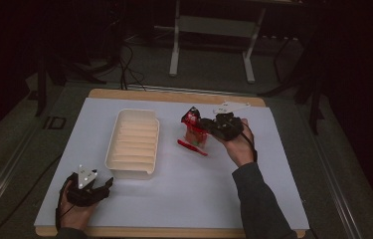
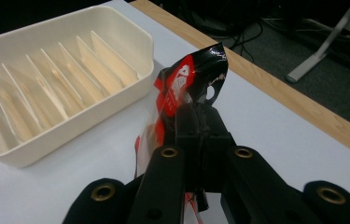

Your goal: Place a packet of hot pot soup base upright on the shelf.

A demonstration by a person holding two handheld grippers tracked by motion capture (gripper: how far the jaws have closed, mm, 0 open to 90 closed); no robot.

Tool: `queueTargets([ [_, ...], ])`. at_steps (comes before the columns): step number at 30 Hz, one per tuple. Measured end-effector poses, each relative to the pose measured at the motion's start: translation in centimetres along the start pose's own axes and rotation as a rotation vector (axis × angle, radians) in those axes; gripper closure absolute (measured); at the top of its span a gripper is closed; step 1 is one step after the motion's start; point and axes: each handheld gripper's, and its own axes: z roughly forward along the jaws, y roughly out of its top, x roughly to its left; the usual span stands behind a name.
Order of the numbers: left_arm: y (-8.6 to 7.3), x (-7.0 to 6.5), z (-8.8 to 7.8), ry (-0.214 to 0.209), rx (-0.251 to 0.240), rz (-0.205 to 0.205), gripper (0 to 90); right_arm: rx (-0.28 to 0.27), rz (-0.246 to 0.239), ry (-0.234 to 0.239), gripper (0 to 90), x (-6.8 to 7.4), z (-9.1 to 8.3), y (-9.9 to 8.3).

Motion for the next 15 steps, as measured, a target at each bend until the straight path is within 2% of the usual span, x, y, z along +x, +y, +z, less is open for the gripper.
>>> queueTargets([
  [15, 0.0, 0.1, 0.0, -0.004, -0.004, -0.011, 34.4, 0.001, -0.034, 0.008, 88.8, 1.0, 1.6, 1.7],
])
